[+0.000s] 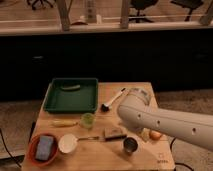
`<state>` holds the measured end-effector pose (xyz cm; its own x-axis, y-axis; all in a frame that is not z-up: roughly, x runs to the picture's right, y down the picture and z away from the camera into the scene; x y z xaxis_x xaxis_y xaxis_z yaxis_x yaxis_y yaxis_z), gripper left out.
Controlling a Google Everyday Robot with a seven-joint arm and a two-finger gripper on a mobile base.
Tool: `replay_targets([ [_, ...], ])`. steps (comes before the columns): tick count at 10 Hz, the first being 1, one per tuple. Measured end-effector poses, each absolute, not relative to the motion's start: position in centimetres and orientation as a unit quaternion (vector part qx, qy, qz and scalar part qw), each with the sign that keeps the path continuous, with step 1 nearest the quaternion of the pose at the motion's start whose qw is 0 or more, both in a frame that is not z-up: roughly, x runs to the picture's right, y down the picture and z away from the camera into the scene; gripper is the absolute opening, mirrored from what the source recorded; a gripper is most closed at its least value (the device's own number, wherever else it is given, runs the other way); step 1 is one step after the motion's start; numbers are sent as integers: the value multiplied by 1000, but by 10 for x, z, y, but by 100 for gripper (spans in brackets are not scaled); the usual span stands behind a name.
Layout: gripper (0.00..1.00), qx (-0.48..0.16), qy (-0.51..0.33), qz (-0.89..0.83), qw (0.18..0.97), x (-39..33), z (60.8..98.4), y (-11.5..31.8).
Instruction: Stack cups into tray
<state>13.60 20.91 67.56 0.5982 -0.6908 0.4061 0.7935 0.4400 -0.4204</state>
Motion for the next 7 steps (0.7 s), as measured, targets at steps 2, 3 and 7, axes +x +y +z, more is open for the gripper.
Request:
replay_targets([
  [2,80,-294,-103,-445,839,139,681,219],
  [3,80,-299,-115,-446,836,140,685,227],
  [7,80,-315,-137,-449,825,141,695,247],
])
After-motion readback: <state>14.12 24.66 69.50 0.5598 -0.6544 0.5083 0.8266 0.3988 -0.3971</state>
